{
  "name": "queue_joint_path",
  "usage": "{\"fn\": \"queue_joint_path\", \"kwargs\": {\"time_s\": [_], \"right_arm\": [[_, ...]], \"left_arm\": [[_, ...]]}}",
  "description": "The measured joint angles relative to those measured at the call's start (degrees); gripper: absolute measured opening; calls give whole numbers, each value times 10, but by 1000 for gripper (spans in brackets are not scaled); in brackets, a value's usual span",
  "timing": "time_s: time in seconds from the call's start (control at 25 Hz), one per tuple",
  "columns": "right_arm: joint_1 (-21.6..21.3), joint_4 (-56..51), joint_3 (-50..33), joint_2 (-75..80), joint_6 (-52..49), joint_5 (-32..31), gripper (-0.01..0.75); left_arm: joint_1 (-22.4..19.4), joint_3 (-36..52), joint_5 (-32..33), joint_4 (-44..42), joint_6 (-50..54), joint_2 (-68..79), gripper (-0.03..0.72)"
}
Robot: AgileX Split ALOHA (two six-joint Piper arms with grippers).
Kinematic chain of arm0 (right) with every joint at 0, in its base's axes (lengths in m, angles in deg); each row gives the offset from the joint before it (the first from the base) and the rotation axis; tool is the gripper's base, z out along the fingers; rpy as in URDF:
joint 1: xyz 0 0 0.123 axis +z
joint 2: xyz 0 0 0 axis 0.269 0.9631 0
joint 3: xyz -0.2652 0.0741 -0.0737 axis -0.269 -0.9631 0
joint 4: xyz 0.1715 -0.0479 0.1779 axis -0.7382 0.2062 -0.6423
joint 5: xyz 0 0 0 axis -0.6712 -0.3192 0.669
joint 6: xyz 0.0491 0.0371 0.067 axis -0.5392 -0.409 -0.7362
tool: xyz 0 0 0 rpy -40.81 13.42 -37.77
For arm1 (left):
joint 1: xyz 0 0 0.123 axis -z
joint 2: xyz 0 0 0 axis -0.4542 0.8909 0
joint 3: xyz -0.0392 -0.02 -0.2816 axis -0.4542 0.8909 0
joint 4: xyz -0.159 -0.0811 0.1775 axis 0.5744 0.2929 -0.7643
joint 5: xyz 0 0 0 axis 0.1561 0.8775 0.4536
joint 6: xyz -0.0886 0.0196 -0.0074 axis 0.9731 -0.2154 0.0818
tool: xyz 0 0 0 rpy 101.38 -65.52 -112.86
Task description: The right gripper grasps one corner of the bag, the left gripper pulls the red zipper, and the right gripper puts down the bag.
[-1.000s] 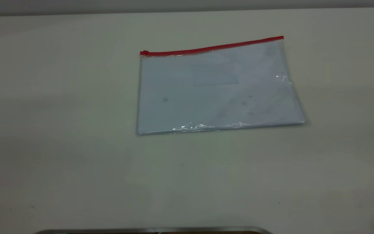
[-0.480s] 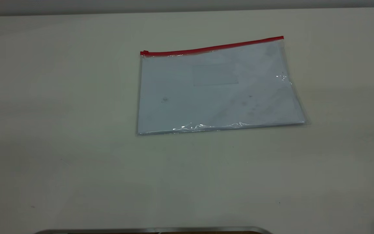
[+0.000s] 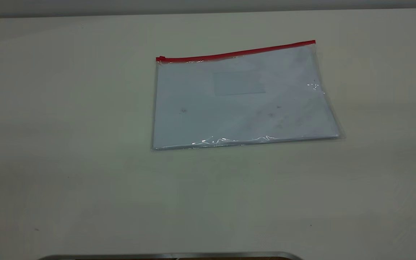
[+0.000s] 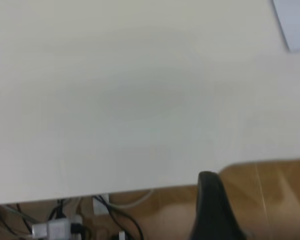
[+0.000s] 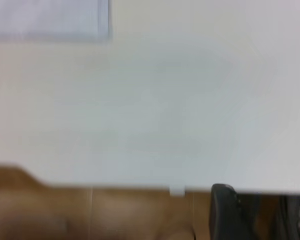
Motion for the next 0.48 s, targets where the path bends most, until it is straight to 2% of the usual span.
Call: {"fn": "queue_joint_path", "kwargs": {"time_s": [0.16,0.32,0.48], "right_arm": [[0,0,0,-104,0,-8,376],[0,0,0,-178,0,-12,376],[0,0,0,-185,0,-15,376]], "left_arm": [[-27,0,2,0,0,-39,533],[-32,0,5,0,0,-85,534],[-32,0,8,0,0,-91,534]]}}
